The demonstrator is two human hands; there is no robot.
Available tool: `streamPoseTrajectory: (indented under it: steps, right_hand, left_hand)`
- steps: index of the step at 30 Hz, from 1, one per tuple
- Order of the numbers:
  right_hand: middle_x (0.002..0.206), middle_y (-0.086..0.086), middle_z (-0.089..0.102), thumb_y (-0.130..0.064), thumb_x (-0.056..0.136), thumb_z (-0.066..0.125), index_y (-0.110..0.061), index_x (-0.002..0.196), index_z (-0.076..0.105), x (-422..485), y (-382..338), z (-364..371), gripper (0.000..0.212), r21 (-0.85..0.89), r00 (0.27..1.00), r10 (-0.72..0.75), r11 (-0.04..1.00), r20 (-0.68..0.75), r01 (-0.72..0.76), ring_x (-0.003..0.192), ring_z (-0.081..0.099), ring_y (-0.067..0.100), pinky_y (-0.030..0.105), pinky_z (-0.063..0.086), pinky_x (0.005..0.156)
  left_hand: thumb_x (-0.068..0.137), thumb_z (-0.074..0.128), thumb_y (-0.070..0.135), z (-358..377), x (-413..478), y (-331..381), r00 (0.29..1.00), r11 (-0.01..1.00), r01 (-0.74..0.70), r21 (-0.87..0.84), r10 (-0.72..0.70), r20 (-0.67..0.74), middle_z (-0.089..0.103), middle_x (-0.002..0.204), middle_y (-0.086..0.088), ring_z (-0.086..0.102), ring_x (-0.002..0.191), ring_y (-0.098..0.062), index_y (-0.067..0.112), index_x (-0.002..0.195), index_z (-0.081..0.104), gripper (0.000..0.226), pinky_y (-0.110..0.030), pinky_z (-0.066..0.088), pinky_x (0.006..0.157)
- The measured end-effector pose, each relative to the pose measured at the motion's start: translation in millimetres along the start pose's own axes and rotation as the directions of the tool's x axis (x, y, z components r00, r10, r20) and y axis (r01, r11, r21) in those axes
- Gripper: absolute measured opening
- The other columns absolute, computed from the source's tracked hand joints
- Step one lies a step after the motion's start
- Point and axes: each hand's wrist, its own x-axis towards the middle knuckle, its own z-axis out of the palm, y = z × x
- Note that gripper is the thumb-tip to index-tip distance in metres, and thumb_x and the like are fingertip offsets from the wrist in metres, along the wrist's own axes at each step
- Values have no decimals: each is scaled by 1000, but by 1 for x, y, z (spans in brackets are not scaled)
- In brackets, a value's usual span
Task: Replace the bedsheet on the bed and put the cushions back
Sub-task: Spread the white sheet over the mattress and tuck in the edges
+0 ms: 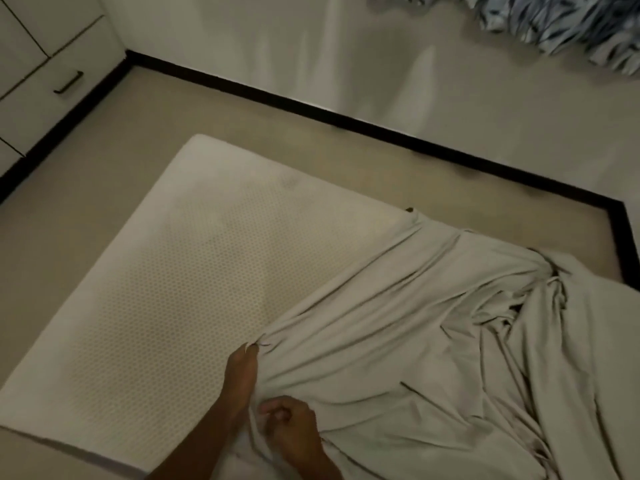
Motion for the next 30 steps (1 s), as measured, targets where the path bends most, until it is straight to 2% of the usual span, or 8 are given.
streamPoseTrajectory:
  steps: [6, 10, 17, 20, 22, 25, 27, 30]
  right_hand:
    - [112, 11, 72, -34, 99, 54, -15, 112, 72, 48, -68, -80, 29, 233, 812, 214, 967, -544, -98, 108, 64, 34, 38, 50, 93]
    - [145, 15, 52, -80, 80, 52, -14, 152, 40, 82, -111, -113, 99, 466, 771, 348, 882, -533, -76, 127, 55, 37, 55, 51, 106]
    - [163, 12, -38, -34, 80, 84, -26, 158, -30, 80, -113, -144, 138, -235, 782, 148, 906, -605, -353, 150, 18, 44, 57, 45, 106]
    - [165, 19, -29, -30, 87, 77, -18, 161, -23, 69, -102, -176, 125, -428, 799, 126, 790, -587, -439, 150, 19, 44, 56, 45, 106]
    - [166, 29, 9, -29, 87, 75, -4, 162, -7, 72, -91, -208, 114, -341, 765, 194, 808, -615, -480, 145, 34, 44, 52, 44, 110]
    - [120, 25, 66, -21, 76, 77, 14, 137, 46, 73, -90, -254, 76, -18, 701, 354, 886, -618, -464, 101, 70, 37, 48, 63, 79]
    - [84, 20, 69, -10, 85, 70, 11, 99, 65, 70, -104, -273, 25, 286, 731, 458, 889, -506, -358, 66, 68, 31, 40, 59, 55]
    - [88, 14, 62, -4, 88, 62, -2, 97, 59, 72, -130, -285, 10, 628, 724, 557, 746, -408, -220, 72, 60, 26, 41, 57, 73]
  left_hand:
    - [104, 60, 35, -38, -60, 42, 960, 979, -35, -202, 89, 265, 79, 109, -10, 75, 104, -29, 13, 116, 77, 30, -40, 58, 89]
    - [90, 77, 27, -62, -77, 46, 867, 999, 2, -53, 25, 497, 76, 116, -16, 72, 112, -32, 9, 118, 77, 33, -42, 56, 97]
    - [82, 85, 19, -88, -77, 54, 711, 991, 103, 89, -136, 689, 68, 130, -24, 63, 125, -41, 2, 127, 72, 50, -43, 51, 108]
    - [79, 84, 20, -103, -76, 56, 706, 989, 110, 97, -146, 693, 67, 131, -26, 61, 127, -44, 3, 128, 72, 53, -45, 49, 109]
    - [78, 85, 22, -113, -73, 54, 736, 991, 115, 75, -135, 663, 68, 130, -25, 63, 125, -43, 3, 127, 72, 54, -46, 50, 109]
    - [77, 89, 27, -120, -75, 50, 824, 997, 57, 48, -75, 561, 73, 120, -23, 69, 115, -40, 4, 122, 75, 52, -50, 52, 107]
    - [78, 91, 27, -118, -76, 44, 917, 996, -63, 69, 30, 397, 79, 106, -15, 75, 103, -33, 7, 111, 79, 40, -44, 59, 94]
    - [80, 88, 31, -117, -76, 34, 955, 952, -252, 175, 214, 207, 80, 95, 3, 77, 90, -17, 19, 101, 80, 25, -32, 60, 81]
